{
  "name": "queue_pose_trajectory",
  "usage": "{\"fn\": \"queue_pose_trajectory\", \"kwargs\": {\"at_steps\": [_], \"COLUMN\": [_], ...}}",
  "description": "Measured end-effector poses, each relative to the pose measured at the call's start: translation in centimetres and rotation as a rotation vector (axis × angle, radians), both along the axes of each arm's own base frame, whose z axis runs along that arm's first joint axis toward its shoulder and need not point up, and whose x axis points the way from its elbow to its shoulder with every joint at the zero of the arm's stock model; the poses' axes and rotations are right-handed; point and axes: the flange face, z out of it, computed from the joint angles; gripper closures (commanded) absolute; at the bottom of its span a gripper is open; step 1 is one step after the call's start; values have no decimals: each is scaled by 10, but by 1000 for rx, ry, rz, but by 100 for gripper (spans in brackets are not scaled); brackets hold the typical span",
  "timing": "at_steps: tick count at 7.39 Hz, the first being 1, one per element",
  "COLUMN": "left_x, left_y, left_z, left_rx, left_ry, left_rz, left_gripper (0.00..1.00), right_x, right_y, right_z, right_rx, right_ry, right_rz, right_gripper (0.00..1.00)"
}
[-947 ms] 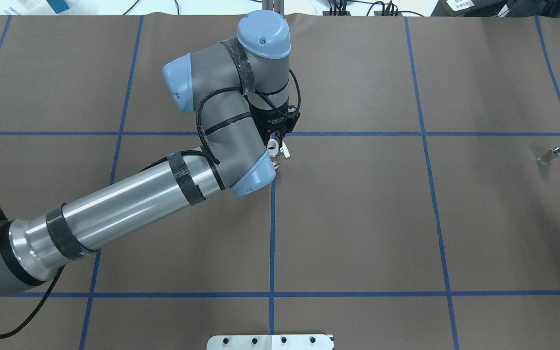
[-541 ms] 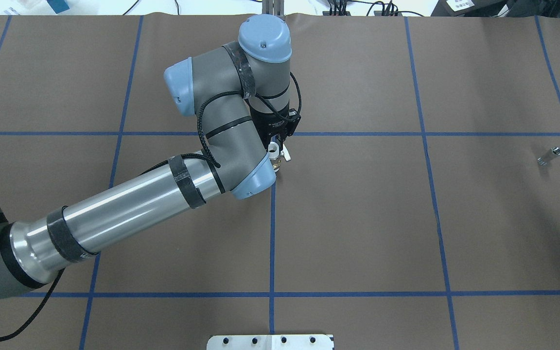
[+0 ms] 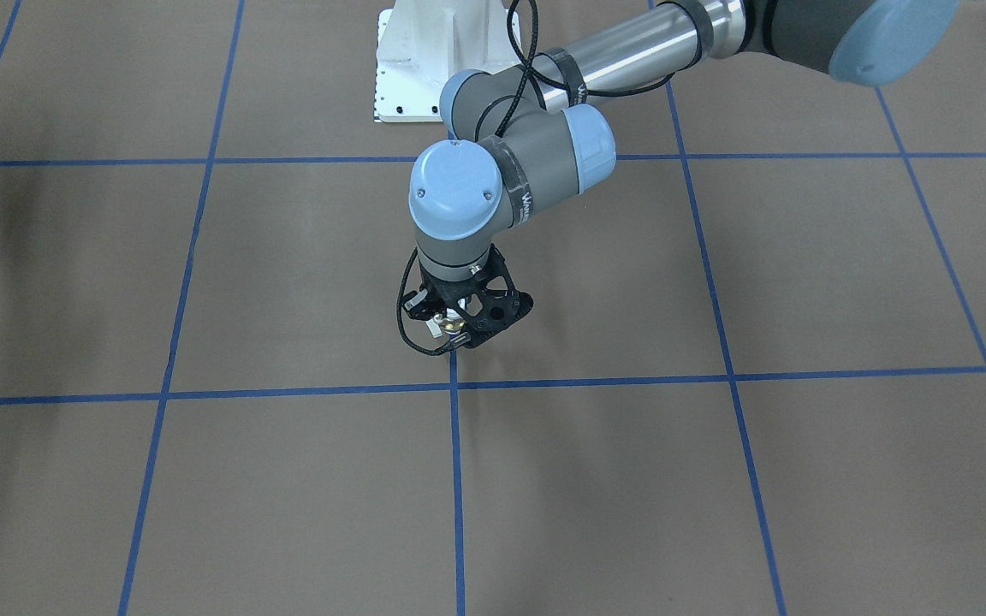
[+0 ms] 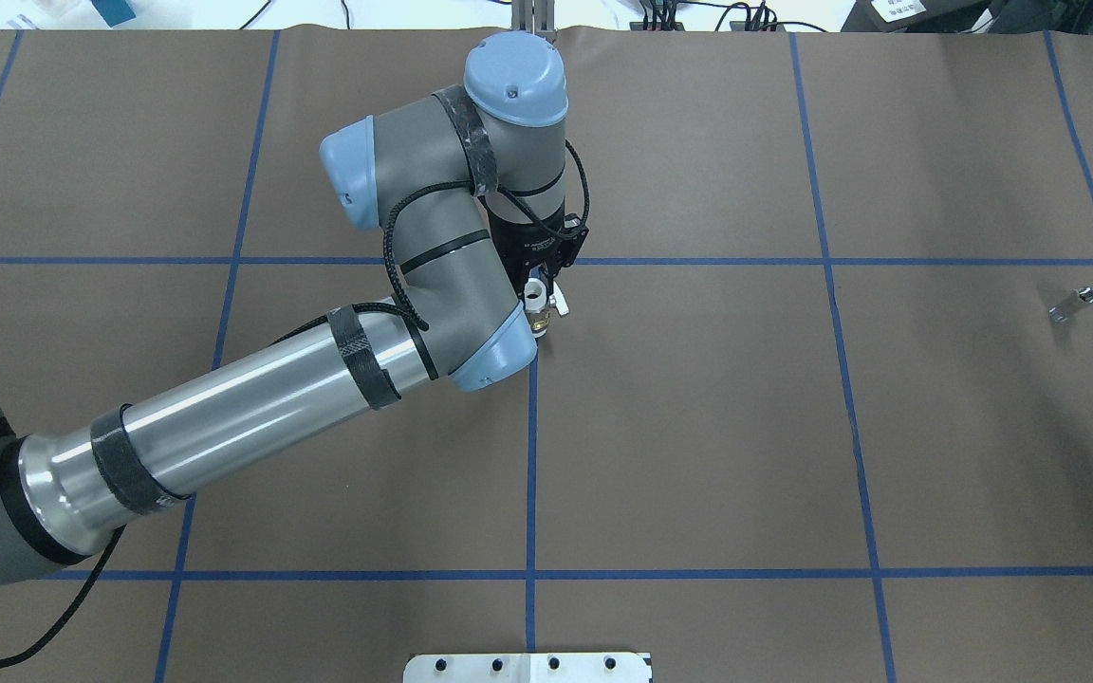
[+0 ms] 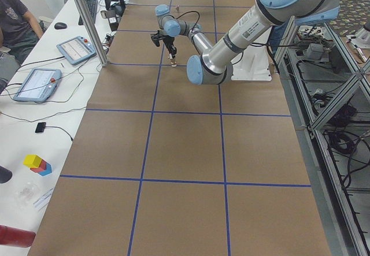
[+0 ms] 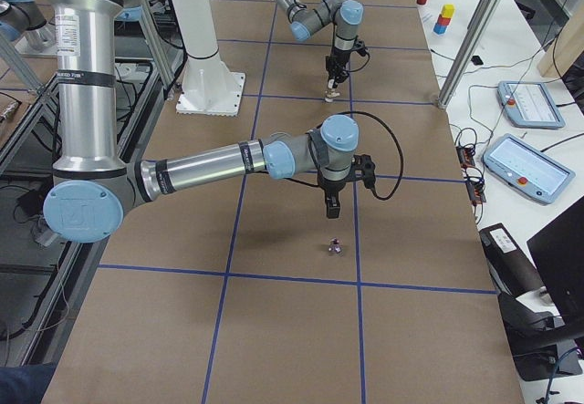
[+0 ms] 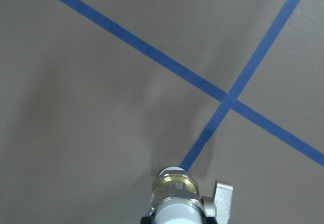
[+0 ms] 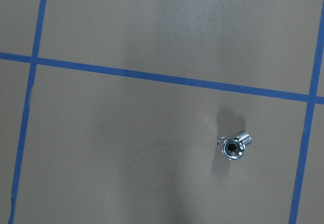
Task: Assemble PPR valve and pipe with both arms
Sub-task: 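Open the left gripper and lift it off the standing valve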
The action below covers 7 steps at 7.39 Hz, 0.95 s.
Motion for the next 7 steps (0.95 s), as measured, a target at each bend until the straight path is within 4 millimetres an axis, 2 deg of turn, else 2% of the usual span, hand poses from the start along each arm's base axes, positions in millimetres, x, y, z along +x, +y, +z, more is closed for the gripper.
{"fn": "queue_pose_trajectory", "kwargs": {"at_steps": [2, 3, 4, 5, 7], "left_x": [-2, -8, -24, -49, -118], "left_y": [0, 0, 3, 13, 46], "left_z": [-3, -8, -13, -9, 3], "left_rx": [8, 16, 31, 65, 177], "left_ry": [5, 15, 37, 71, 122], "left_rz": [2, -1, -6, -4, 32], "left_gripper": [0, 0, 0, 0, 0], "right_x": [0, -2, -6, -12, -34], "right_y": [0, 0, -5, -17, -56], "right_z": [0, 1, 5, 12, 40], "right_rx": [-1, -3, -7, -18, -28], "right_ry": [2, 4, 10, 18, 57], "right_rz": [1, -2, -7, -12, -27], "right_gripper": [1, 1, 1, 1, 1]}}
